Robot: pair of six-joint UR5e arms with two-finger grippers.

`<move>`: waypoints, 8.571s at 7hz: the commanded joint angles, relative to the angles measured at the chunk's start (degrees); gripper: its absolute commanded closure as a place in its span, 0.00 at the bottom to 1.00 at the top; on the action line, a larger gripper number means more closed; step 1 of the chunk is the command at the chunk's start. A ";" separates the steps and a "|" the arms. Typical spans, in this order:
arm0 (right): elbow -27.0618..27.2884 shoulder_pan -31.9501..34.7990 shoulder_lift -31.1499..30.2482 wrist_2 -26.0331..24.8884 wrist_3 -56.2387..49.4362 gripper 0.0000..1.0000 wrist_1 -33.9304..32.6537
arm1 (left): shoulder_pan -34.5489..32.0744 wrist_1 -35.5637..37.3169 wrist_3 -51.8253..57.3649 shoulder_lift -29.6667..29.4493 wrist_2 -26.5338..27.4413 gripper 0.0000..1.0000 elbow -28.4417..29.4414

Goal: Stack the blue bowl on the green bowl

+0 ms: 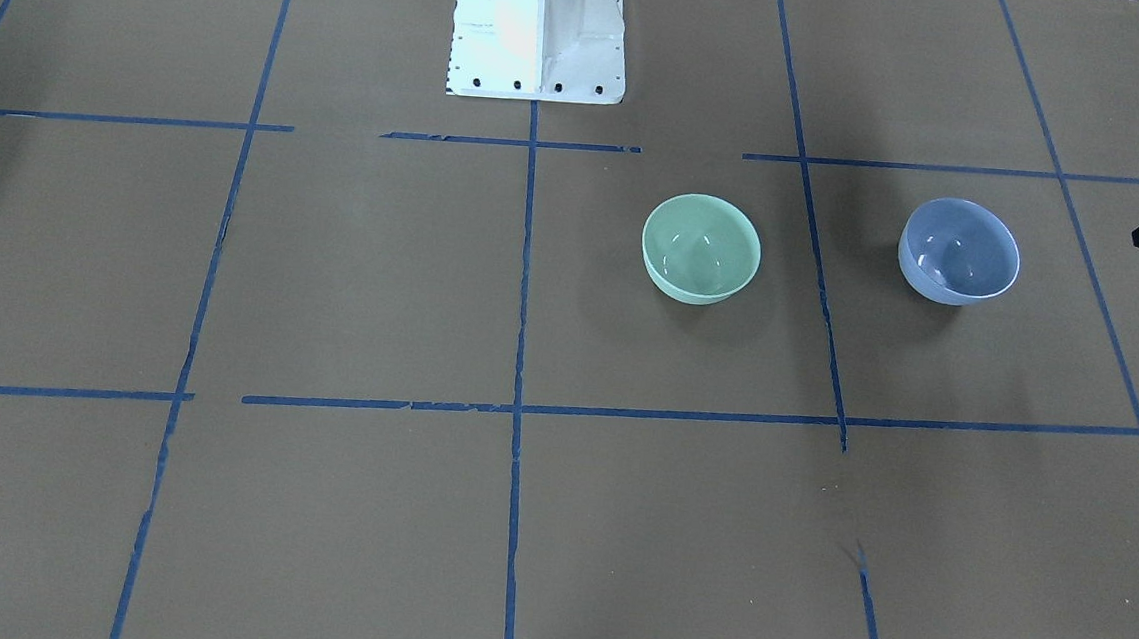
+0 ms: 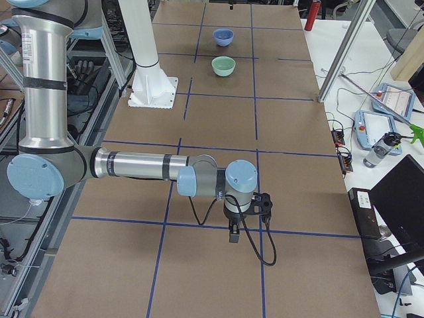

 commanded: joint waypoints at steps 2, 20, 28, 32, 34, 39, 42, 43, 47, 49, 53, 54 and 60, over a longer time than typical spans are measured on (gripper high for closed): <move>0.00 0.00 0.00 0.06 0.00 0.00 -0.09 | 17.51 -19.36 -32.19 1.87 10.07 0.00 0.83; 0.00 0.00 0.00 0.06 0.00 0.00 0.00 | 36.26 20.25 -70.13 -24.66 20.56 1.00 -19.14; 0.00 0.00 0.00 -0.03 0.00 0.00 0.00 | 40.94 14.18 -73.23 -23.97 23.82 1.00 -13.06; 0.00 0.00 0.00 -0.03 0.00 0.00 0.00 | 40.85 14.09 -72.96 -23.88 23.48 0.00 -12.44; 0.00 0.00 0.00 0.06 0.00 0.00 0.00 | 39.37 14.27 -68.00 -23.61 23.04 0.00 -14.81; 0.00 0.00 0.00 -0.03 0.00 0.00 0.00 | 12.09 14.97 -12.90 -8.18 7.95 0.00 -16.58; 0.00 0.00 0.00 -0.03 0.00 0.00 0.00 | -8.82 15.15 22.07 0.54 5.11 0.00 -6.07; 0.00 0.00 0.00 -0.03 0.00 0.00 0.00 | -13.85 14.89 23.96 1.95 3.89 0.00 -3.59; 0.00 0.00 0.00 -0.03 0.00 0.00 0.00 | -15.66 15.06 26.44 4.25 1.33 0.00 -2.34; 0.00 0.00 0.00 0.06 0.00 0.00 0.00 | -15.66 14.54 26.53 4.16 1.59 0.00 -2.34; 0.00 0.00 0.00 -0.03 0.00 0.00 0.00 | -15.66 14.27 26.53 3.98 1.94 0.00 -1.63; 0.00 0.00 0.00 -0.03 0.00 0.00 -0.09 | -15.66 14.18 26.53 4.07 1.94 0.00 -1.55; 0.00 0.00 0.00 -0.03 0.00 0.00 0.00 | -15.66 14.18 26.53 4.07 1.85 0.00 -1.63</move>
